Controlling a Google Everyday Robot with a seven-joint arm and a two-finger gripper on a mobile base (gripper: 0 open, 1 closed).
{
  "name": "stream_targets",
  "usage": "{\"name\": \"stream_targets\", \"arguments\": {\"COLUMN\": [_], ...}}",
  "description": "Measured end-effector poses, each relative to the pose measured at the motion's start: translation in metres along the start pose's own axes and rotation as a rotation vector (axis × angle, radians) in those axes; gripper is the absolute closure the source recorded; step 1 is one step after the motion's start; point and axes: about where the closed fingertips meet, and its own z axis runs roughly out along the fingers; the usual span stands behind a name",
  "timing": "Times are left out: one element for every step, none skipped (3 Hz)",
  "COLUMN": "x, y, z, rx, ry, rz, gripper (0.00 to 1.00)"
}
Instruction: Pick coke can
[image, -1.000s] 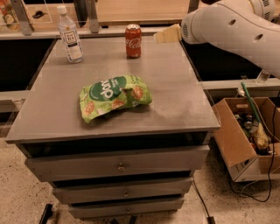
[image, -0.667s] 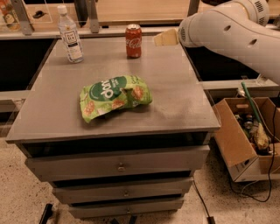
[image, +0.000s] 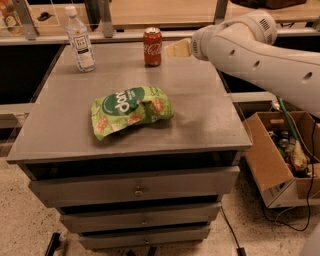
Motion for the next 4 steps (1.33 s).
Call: {"name": "stream_targets", "arguments": {"x": [0.004, 0.009, 0.012, 0.01], "y": [0.011, 0.015, 0.017, 0.018], "z": [0.021, 0.039, 0.053, 0.07], "rx": [-0.017, -0.02, -0.02, -0.007], "ry": [-0.025, -0.037, -0.045, -0.048], "rz": [0.014, 0.035, 0.047, 0.02], "gripper": [0.0, 0.0, 0.0, 0.0]}}
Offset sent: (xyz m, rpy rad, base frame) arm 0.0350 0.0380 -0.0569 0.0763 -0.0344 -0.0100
